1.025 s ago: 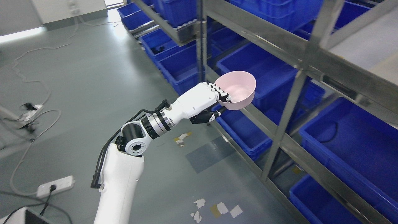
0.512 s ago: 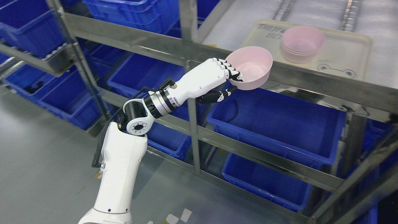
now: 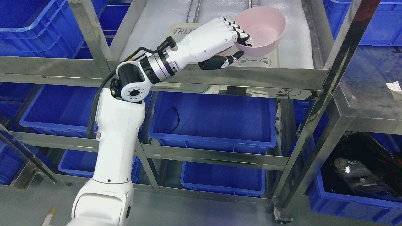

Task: Stack pink IKEA bowl on shelf middle layer
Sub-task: 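Move the pink bowl over the other pink bowl on the white tray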

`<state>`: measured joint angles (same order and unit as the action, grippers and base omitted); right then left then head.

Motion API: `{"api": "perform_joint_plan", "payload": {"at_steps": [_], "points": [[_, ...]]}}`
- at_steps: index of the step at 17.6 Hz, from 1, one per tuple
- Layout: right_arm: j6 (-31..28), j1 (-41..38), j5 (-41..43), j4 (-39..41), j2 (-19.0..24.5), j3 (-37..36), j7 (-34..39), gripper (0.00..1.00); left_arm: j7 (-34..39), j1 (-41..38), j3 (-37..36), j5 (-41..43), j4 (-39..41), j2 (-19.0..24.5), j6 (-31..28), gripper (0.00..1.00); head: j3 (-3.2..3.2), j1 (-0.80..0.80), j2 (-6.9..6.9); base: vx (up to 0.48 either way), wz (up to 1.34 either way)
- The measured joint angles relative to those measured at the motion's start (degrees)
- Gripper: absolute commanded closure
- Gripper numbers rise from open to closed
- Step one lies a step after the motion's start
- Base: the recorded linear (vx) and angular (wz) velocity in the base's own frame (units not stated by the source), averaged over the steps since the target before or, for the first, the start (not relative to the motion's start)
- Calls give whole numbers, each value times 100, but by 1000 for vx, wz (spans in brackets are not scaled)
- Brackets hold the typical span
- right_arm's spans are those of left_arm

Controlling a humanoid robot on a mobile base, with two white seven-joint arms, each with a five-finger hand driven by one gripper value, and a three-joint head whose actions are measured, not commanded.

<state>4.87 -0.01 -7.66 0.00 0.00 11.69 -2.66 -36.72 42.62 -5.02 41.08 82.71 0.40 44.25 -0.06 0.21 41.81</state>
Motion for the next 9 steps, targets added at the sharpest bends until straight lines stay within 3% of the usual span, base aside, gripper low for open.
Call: {"api": "perform_joint_plan", "payload": {"at_steps": [9], "points": [[0, 3, 0, 0, 0, 0, 0, 0, -899, 295, 508, 167, -221, 814, -366, 98, 0, 0, 0, 1, 12]]}}
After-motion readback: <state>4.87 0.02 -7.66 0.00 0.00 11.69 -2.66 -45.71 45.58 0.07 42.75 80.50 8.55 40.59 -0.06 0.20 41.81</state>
